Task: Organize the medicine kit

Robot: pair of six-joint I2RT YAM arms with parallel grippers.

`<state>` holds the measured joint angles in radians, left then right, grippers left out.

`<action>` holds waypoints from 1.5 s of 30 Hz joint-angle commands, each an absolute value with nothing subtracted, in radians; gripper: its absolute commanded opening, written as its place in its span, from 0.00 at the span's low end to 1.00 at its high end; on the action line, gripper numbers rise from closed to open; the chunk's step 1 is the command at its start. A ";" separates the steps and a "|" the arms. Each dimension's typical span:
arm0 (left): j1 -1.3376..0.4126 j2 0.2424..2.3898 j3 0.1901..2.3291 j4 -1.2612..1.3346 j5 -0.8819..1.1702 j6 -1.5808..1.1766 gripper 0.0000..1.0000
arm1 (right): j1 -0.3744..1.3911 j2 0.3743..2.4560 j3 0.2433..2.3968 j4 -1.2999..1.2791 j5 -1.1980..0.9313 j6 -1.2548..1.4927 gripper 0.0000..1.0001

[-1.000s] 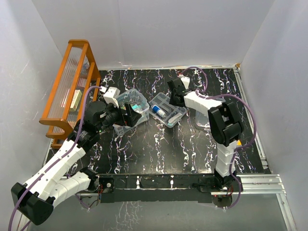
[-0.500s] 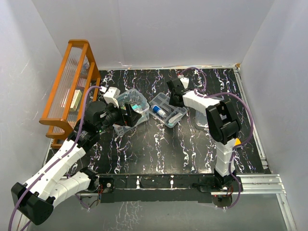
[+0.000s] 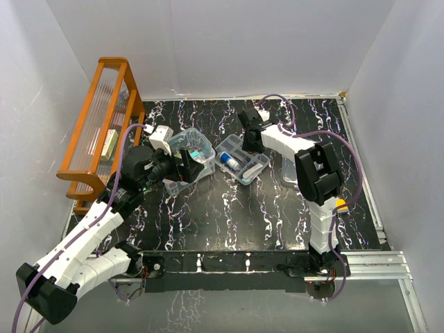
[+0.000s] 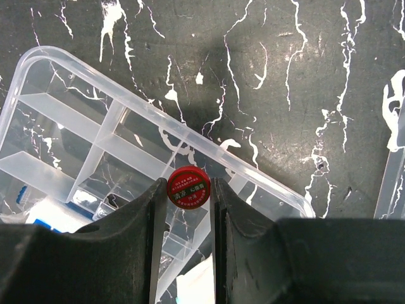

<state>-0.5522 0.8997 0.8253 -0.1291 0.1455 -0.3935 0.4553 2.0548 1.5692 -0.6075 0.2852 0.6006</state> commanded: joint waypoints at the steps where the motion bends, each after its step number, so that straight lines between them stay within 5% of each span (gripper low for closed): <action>1: -0.555 0.889 0.864 -0.123 0.150 -0.387 0.94 | 0.451 2.078 1.607 -0.656 0.286 0.588 0.29; 45: -0.555 0.882 0.844 -0.136 0.143 -0.385 0.94 | 0.446 2.001 1.514 -0.528 0.378 0.655 0.29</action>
